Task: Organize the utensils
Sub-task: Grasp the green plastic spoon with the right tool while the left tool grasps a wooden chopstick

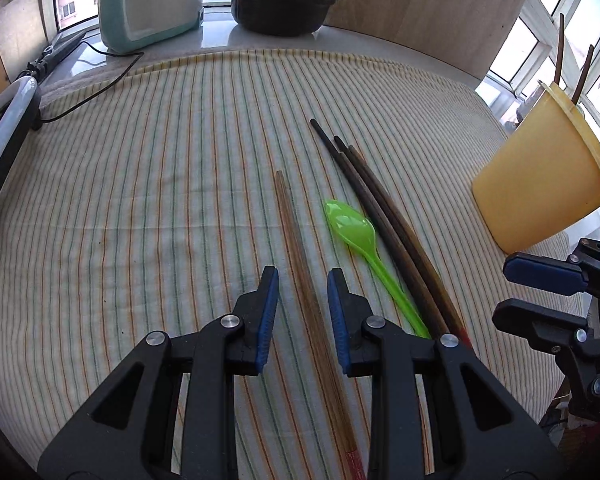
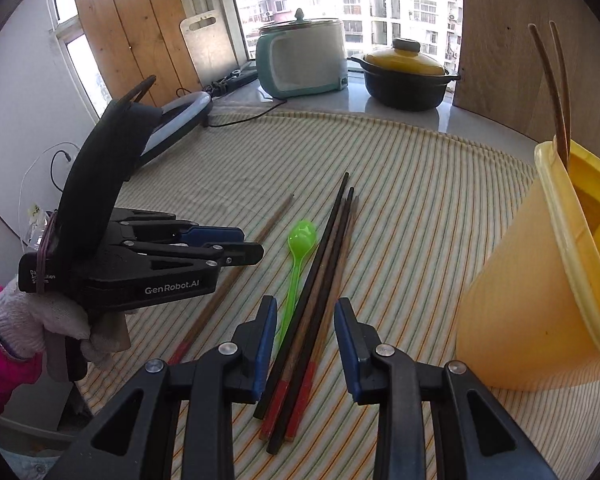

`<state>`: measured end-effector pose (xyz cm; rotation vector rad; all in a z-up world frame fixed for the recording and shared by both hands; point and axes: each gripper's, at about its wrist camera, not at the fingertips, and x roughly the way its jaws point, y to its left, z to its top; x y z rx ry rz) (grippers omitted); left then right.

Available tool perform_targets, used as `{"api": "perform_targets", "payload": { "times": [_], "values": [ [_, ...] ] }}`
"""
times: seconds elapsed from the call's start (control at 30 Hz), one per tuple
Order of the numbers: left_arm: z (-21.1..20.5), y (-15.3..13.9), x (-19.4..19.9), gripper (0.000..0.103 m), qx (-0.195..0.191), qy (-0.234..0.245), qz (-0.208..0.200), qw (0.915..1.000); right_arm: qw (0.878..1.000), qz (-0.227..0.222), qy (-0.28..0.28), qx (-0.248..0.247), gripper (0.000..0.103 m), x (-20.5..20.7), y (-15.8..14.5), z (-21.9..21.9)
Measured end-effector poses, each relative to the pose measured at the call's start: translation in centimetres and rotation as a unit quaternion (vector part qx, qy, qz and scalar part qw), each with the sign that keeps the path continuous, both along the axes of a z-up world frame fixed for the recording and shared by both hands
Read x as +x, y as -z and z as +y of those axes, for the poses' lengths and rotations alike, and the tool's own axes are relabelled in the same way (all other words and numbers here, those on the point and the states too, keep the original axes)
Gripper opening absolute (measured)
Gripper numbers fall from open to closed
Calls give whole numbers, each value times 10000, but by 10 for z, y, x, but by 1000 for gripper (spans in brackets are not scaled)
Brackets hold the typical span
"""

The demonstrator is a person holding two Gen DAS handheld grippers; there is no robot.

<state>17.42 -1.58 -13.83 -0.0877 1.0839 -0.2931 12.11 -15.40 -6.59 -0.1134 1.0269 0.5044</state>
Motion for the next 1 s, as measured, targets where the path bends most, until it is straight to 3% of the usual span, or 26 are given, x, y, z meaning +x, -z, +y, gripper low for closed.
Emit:
{"api": "perform_targets", "payload": {
  "times": [0.07,0.1,0.2,0.57,1.0],
  "values": [
    [-1,0,2,23,81,32,-6,10000,10000,52,-27,-3,30,3,1,2],
    [-2,1,3,16,162,49,-21,9999,9999,100,-50,-13,30,4,2,5],
    [-1,1,3,9,311,113,-59,9994,9997,211,-120,-49,30,9,6,10],
    [15,1,-5,7,249,87,-37,9996,9952,933,-303,-53,22,47,35,37],
    [34,1,-7,6,94,-5,54,9999,9934,1075,-226,-328,20,73,53,54]
  ]
}}
